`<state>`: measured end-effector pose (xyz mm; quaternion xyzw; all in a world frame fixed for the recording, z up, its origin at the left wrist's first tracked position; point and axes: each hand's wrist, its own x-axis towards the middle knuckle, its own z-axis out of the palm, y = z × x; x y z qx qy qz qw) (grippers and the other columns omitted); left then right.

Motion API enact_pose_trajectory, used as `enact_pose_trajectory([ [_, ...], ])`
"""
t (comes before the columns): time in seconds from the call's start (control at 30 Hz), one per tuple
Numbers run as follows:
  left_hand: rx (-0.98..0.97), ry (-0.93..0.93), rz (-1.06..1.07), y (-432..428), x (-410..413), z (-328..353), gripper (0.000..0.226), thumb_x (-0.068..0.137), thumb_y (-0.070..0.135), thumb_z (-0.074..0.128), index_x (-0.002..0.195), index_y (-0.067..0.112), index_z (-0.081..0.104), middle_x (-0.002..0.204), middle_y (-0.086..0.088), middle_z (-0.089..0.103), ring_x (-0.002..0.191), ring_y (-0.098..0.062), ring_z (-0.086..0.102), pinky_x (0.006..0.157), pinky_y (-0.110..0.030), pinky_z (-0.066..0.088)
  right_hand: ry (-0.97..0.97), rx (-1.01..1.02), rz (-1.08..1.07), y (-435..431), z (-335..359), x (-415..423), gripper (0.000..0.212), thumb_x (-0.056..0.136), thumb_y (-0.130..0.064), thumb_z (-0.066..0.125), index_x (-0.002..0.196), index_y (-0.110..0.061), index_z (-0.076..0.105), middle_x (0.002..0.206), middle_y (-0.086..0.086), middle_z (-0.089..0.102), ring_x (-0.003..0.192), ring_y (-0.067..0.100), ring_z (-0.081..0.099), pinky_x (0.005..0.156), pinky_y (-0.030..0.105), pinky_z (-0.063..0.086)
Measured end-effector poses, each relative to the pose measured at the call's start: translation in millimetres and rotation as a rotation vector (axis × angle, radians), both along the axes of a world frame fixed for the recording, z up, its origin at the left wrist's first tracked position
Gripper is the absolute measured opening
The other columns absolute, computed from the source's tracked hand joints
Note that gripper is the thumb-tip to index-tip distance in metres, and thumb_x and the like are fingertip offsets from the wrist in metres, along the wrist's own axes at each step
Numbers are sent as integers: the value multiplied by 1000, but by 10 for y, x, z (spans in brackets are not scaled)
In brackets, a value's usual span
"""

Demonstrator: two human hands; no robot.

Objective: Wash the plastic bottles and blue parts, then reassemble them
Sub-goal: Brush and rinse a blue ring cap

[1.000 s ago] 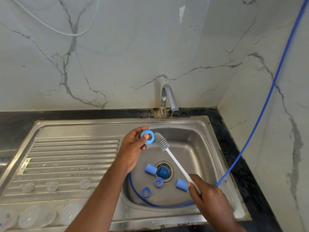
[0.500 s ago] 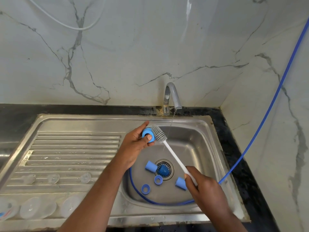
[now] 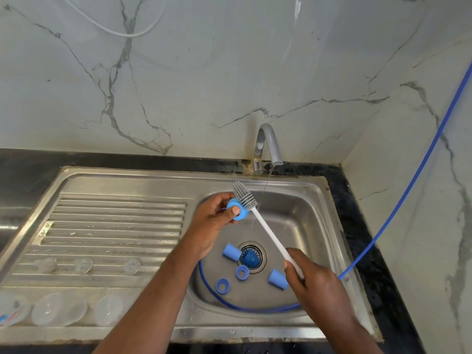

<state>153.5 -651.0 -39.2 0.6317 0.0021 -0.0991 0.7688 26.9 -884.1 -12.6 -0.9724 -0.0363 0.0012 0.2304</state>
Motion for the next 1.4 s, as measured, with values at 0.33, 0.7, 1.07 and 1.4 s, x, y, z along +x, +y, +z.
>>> enact_pose_trajectory([
  [0.33,-116,72,61,98,87,100,40,85,25,68,121,12,58,109,-14,73,102,-30,71,86,-40,61,28,14,-40,-64,-195,-169,20,93,-36,62,106,-47,50,56,-16,43,47,7,41,42,16,29],
  [0.7,218,-108,-91,54,46,78,24,101,19,59,124,25,56,89,-7,71,69,-13,62,61,-25,54,-9,109,-27,-26,-144,-1,21,95,-46,49,116,-43,50,62,-23,50,49,11,44,45,27,36],
  [1.07,488,-232,-163,180,113,7,32,106,22,50,132,41,46,108,-3,62,76,-10,58,63,-28,53,80,65,-43,-93,-173,-57,16,97,-39,56,112,-43,52,65,-27,50,54,5,47,48,21,35],
  [1.4,-134,175,-69,31,-86,59,37,99,44,52,127,20,52,73,-1,42,57,-9,34,51,-24,32,101,172,-120,-36,-216,-146,12,98,-37,58,104,-47,54,71,-31,55,67,3,55,56,19,43],
])
